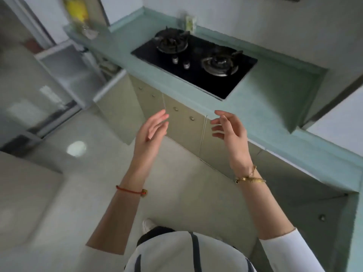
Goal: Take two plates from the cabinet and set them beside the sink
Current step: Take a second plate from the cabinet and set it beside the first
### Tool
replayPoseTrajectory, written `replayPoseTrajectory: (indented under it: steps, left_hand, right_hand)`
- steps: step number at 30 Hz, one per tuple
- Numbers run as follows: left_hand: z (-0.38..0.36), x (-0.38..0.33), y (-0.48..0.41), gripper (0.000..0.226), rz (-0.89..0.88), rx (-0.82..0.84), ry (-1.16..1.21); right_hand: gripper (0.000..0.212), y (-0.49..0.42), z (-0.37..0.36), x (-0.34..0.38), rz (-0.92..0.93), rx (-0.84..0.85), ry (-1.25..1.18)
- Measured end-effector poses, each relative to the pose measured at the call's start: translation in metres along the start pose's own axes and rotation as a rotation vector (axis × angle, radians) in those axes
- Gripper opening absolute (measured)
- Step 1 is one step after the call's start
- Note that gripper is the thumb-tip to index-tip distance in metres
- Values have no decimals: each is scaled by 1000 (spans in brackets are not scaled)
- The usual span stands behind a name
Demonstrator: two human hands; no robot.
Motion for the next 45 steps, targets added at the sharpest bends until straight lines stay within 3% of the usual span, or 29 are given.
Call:
replayPoseTrajectory:
  steps: [11,23,45]
  left_hand:
    - [260,9,-9,29,26,-376,23]
    - [422,25,-44,33,34,-517,77]
    - [684,-14,-338,31,1,-639,109]
  right_hand:
    - [26,13,-281,-19,-5,287,-22]
    - [27,1,-479,-44,-9,519,9]
    - [27,-193,-832,-38,41,675,36]
Point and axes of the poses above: each hand's wrist, its own y-axis away from the middle knuckle, its own z-axis out of the back of the hand, x = y × z, the point moved 5 cm from there along -y, towards the middle knuckle, and after that the axes turned 5 degrees about z, right-handed, at the moved point
